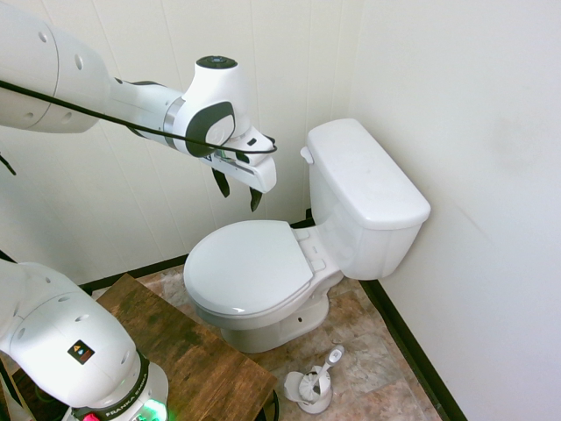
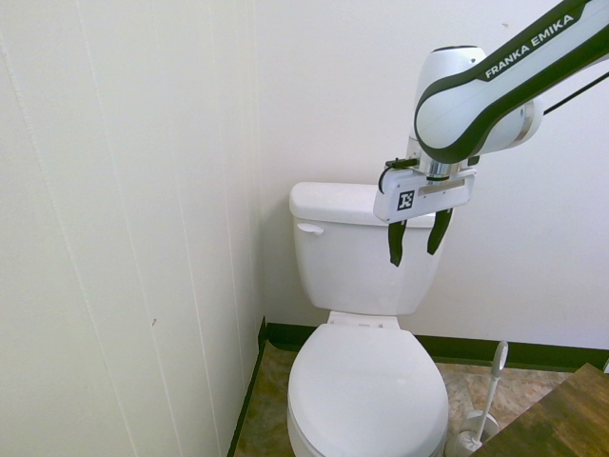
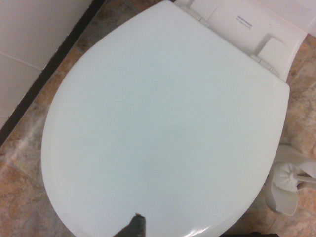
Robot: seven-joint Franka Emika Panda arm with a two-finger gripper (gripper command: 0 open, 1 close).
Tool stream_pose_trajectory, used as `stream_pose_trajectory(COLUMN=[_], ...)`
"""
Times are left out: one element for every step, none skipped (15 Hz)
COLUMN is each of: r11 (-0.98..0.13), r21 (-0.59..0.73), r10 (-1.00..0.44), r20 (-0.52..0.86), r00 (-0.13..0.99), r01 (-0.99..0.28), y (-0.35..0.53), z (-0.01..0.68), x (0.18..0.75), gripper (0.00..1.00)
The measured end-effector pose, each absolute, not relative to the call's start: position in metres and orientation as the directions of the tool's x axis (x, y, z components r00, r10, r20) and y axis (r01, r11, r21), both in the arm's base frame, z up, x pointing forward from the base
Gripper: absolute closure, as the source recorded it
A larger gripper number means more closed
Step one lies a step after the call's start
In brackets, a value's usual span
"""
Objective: Flush the toilet
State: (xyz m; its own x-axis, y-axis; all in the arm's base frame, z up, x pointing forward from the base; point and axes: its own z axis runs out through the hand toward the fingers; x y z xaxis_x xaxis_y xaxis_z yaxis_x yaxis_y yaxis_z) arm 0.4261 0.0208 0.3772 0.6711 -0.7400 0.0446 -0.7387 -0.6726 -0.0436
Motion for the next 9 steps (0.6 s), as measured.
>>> stream_pose_trajectory(r11=[-0.673, -0.673, -0.672, -0.671, -0.670, -0.667, -0.663, -0.658, -0.653], r21=[-0.043, -0.042, -0.044, -0.049, -0.053, -0.058, -0.066, -0.075, -0.091], r10=[-0.740, -0.740, -0.740, -0.741, -0.742, -0.745, -0.748, -0.753, -0.758], r20=[0.044, 0.043, 0.044, 0.046, 0.049, 0.052, 0.059, 0.069, 0.080], r00=[0.671, 0.671, 0.671, 0.670, 0.668, 0.665, 0.661, 0.655, 0.648], r01=[-0.739, -0.739, -0.739, -0.739, -0.740, -0.743, -0.745, -0.749, -0.752], y=[0.021, 0.021, 0.021, 0.022, 0.025, 0.030, 0.037, 0.046, 0.055], z=[0.377, 0.376, 0.377, 0.380, 0.382, 0.382, 0.381, 0.379, 0.377], x=[0.427, 0.427, 0.431, 0.437, 0.446, 0.457, 0.470, 0.484, 0.497], gripper=[0.00, 0.00, 0.00, 0.00, 0.00, 0.00, 0.00, 0.00, 0.00])
